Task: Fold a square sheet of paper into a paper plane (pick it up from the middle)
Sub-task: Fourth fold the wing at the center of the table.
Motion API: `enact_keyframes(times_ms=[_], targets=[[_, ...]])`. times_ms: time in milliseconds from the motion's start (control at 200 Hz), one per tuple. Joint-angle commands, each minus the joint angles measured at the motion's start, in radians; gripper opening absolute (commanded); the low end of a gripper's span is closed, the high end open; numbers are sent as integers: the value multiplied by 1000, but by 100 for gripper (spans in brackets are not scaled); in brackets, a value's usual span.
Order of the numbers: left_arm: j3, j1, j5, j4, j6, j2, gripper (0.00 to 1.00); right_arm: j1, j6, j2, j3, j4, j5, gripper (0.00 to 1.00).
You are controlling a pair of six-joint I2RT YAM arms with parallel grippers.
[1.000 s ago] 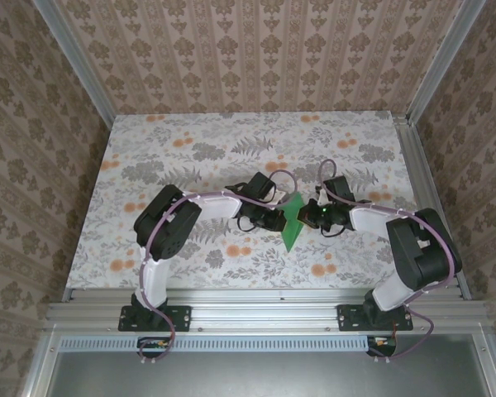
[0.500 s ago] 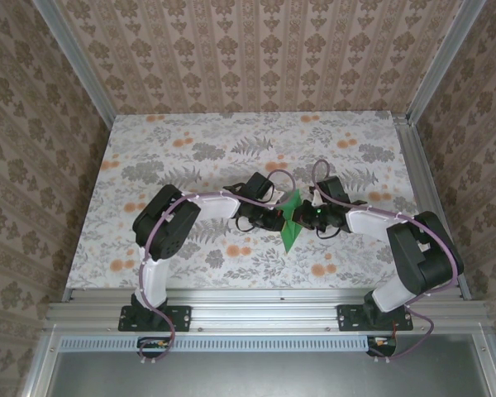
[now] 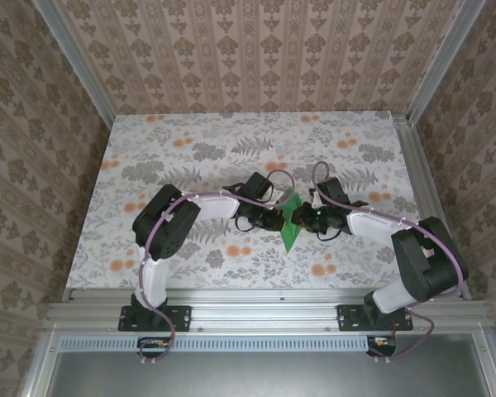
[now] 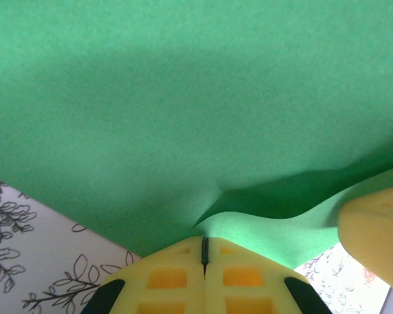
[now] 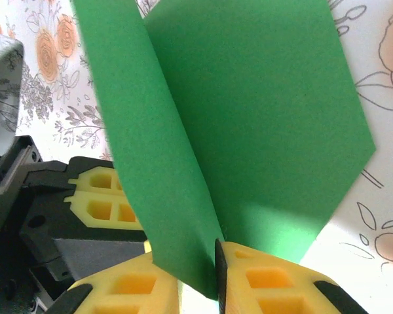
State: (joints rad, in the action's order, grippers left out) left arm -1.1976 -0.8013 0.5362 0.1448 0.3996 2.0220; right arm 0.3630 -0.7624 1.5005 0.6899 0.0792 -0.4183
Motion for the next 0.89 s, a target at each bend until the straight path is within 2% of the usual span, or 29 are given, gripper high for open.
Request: enact_keyframes(times_ms=[0,550,890], targets=[[54,20,-99,130,-1,53,4,8,-15,-6,-20,-6,-6,22],[58,24,-88,130,-2,56,4,19,-15,1,-51,-20,-5,22],[59,24,-86,130,-2,57,4,22,-24,-31,-37,4,-4,14]])
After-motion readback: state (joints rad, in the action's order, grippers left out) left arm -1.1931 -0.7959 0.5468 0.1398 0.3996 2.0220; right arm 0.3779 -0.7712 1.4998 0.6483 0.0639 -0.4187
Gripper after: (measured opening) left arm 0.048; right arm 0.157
